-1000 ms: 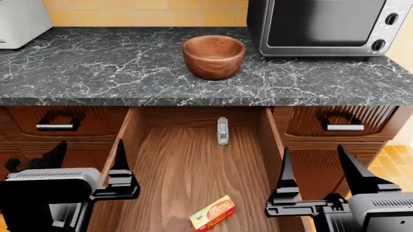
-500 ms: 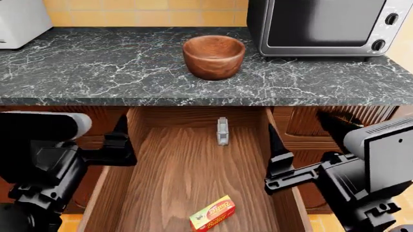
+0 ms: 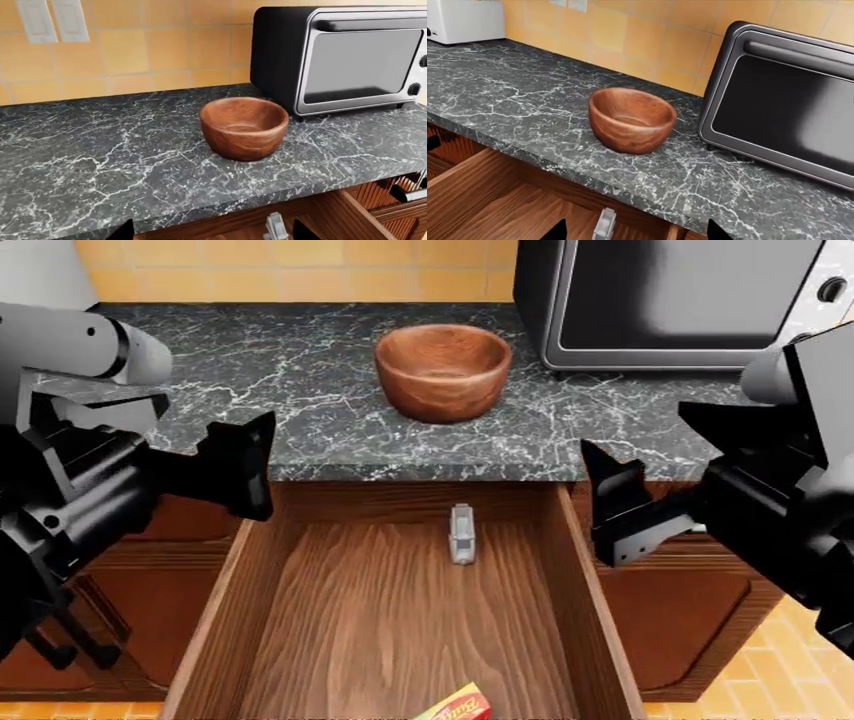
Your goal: Place the bar in the bowl and close the drawer.
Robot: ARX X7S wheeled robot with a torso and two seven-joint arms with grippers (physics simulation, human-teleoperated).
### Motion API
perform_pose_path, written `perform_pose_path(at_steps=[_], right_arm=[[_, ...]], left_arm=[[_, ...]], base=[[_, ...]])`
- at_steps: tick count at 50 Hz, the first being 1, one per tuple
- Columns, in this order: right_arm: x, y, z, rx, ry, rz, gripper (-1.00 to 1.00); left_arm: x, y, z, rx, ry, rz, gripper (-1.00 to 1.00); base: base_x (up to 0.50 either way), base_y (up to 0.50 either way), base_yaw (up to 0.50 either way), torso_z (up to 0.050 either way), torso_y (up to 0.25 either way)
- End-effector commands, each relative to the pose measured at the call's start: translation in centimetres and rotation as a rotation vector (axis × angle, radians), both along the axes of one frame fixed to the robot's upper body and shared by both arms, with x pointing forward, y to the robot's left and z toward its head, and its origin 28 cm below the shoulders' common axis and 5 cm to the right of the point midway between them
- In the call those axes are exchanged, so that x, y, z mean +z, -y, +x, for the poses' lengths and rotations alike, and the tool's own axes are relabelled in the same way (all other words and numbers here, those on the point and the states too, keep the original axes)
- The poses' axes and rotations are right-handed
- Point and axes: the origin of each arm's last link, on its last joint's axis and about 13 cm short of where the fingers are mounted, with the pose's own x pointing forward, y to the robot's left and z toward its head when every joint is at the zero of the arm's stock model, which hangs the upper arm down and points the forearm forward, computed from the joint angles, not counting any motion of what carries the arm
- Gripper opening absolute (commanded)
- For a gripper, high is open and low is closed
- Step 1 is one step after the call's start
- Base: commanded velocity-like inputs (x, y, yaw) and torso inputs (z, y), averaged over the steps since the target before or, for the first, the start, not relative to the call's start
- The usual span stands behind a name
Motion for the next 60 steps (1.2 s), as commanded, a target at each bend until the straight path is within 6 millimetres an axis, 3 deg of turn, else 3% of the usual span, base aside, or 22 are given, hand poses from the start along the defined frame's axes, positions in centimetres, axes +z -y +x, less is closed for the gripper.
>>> perform_pose_path(at_steps=[1,23,31,42,60], right_arm=[[0.9,0.3,-0.1,-0.007,-0.024,-0.012,1.0],[0.9,0.5,-0.1,-0.01,-0.033,-0.007,1.0],[1.8,-0.4,0.1,0.171,-0.193,-0.079,1.0],[4.7,-2.4,1.9,0.392,-0.395,-0.217,1.0],[6.6,-6.1,6.8,0.685,-0.543,-0.493,1.0]], left_arm=[[0.9,-0.3,-0.1,-0.012,-0.021,0.007,1.0],[1.0,-0.2,-0.1,-0.007,-0.022,0.014,1.0],[1.2,-0.3,-0.1,-0.012,-0.03,0.012,1.0],[1.7,-0.4,0.2,-0.021,-0.052,-0.006,1.0],[1.7,-0.6,0.8,-0.015,-0.073,0.006,1.0]], base=[[0.0,0.0,0.0,0.0,0.0],[0.05,0.05,0.0,0.0,0.0],[0.0,0.0,0.0,0.0,0.0],[0.0,0.0,0.0,0.0,0.0],[0.0,0.0,0.0,0.0,0.0]])
